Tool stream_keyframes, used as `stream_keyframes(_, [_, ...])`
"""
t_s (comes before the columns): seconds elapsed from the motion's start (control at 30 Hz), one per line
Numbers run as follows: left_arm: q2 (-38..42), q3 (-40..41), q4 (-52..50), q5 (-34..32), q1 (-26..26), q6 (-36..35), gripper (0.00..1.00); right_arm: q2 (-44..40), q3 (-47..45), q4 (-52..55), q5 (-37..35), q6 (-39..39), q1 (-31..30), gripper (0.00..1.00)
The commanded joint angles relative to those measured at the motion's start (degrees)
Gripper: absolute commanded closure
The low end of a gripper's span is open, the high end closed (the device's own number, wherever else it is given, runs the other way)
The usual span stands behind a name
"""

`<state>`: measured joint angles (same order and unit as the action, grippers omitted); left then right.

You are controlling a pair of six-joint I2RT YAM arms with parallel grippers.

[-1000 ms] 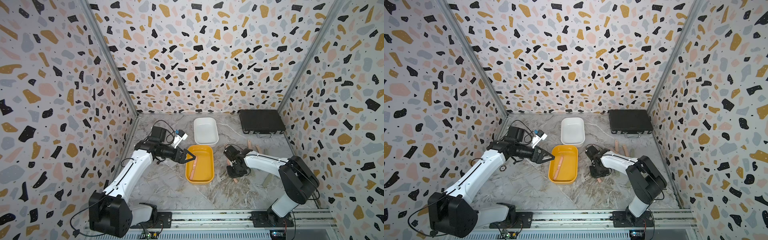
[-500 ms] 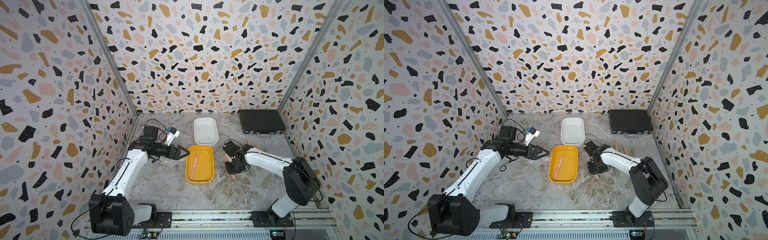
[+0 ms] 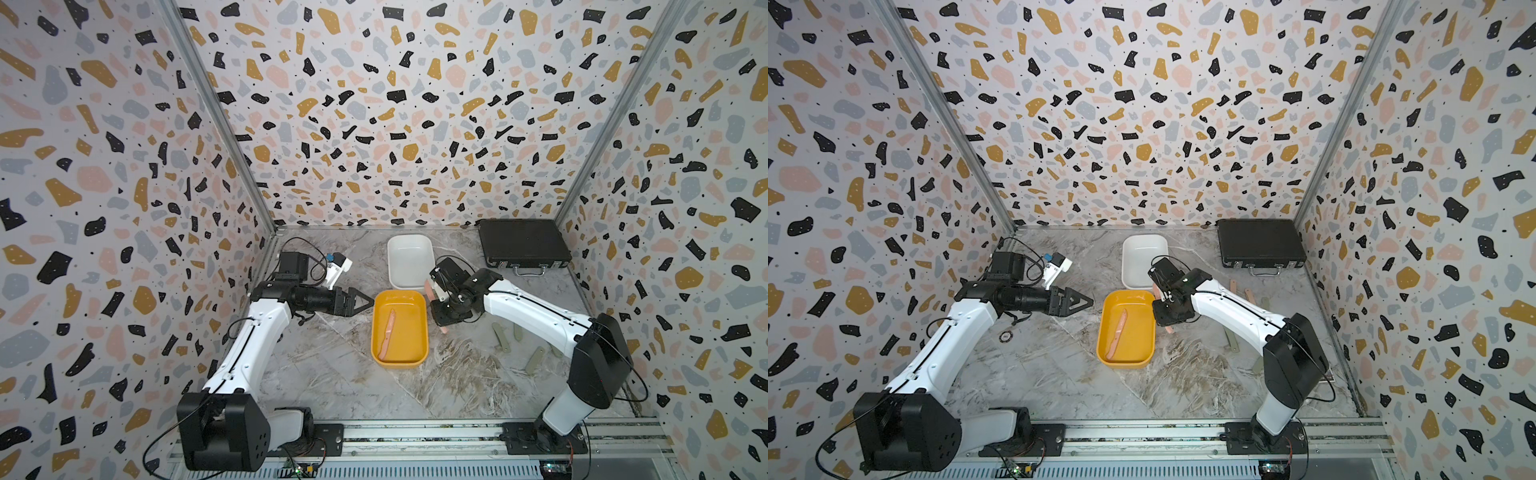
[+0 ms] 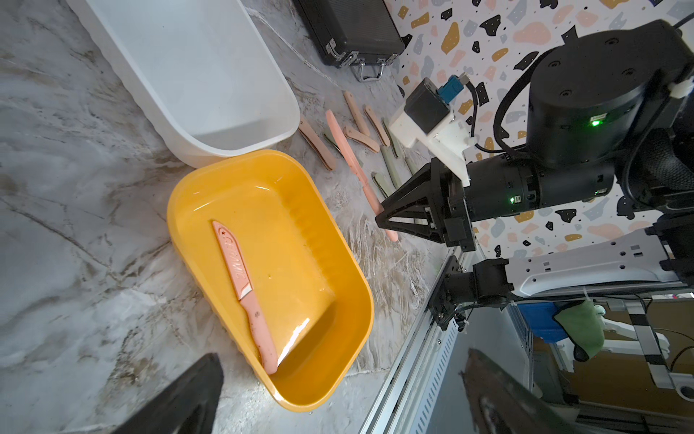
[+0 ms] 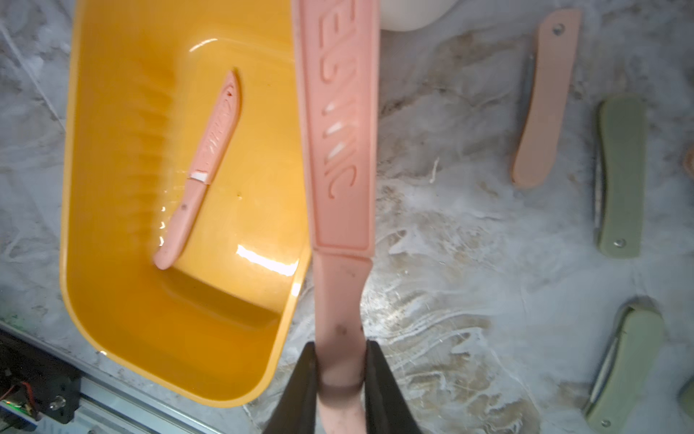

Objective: Place the fruit knives into the storage box by color
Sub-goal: Place the fruit knife in the storage box.

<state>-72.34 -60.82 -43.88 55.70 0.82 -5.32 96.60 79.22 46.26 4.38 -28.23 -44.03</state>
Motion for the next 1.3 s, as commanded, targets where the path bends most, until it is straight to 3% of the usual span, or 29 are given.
stream_keyframes(0.0, [-0.19,-0.35,-0.38,1.82,-0.90,0.00,0.00,3.03,3.75,-0.09,2.58,-0.59,-1.39,0.82])
stream_keyframes(0.3, [-0.79,0.18,-0.11,1.87,-1.64,0.02,0.00,9.41,6.64,-3.91,5.91,-2.63,-4.21,0.82])
stream_keyframes(1.0, [-1.34,0.88,0.21,2.57,-1.52,-0.01,0.00,15.64,7.26,-8.65,9.41,-5.43,-6.81,0.80])
stream_keyframes(1.27, [-1.33,0.88,0.27,2.30,-1.58,-0.03,0.00,14.98,8.23,-8.40,9.14,-5.13,-6.78,0.56])
